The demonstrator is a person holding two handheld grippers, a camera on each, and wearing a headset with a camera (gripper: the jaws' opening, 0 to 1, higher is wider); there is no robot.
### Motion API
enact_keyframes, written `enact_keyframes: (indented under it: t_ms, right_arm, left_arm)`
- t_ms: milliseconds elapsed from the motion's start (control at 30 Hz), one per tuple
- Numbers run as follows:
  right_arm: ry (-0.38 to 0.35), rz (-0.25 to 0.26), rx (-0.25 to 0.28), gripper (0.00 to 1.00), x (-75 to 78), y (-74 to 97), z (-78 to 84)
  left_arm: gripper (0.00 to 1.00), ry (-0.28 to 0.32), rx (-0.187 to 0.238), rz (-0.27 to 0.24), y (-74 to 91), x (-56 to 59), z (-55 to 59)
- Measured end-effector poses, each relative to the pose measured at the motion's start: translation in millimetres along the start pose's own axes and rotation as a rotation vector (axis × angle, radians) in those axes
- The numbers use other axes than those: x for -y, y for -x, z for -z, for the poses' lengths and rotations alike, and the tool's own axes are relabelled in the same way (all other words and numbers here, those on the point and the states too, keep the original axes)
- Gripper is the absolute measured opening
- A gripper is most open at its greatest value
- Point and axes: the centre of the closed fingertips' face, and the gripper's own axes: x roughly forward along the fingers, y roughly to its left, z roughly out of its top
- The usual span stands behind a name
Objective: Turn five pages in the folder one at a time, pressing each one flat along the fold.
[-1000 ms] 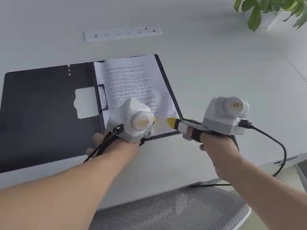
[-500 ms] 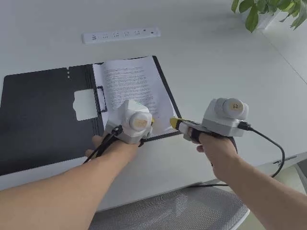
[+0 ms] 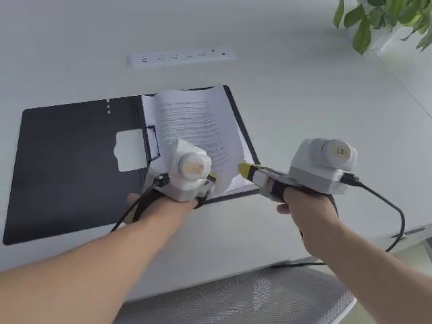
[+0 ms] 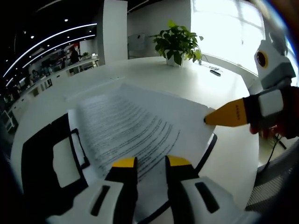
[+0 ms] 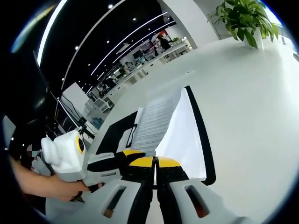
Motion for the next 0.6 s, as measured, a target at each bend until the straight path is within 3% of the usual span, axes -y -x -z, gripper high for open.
enact_keyframes:
  t_ms: [200,333,600]
  right_arm:
    - [0.040,-0.062,0.026,0.00,-31.9,0.8,-13.0]
    - [0.074,-0.117,0.030,0.00,-58.4,0.3,-16.6]
    - [0.126,-0.221,0.018,0.00,-109.7,-8.0,-13.1]
  left_arm:
    - [0.23,0.033,0.061,-0.014,29.6,-19.0,-18.3]
    - [0.22,0.025,0.080,-0.028,52.7,-30.8,-26.5]
    - [0.24,0.047,0.117,-0.058,101.6,-55.4,-31.0]
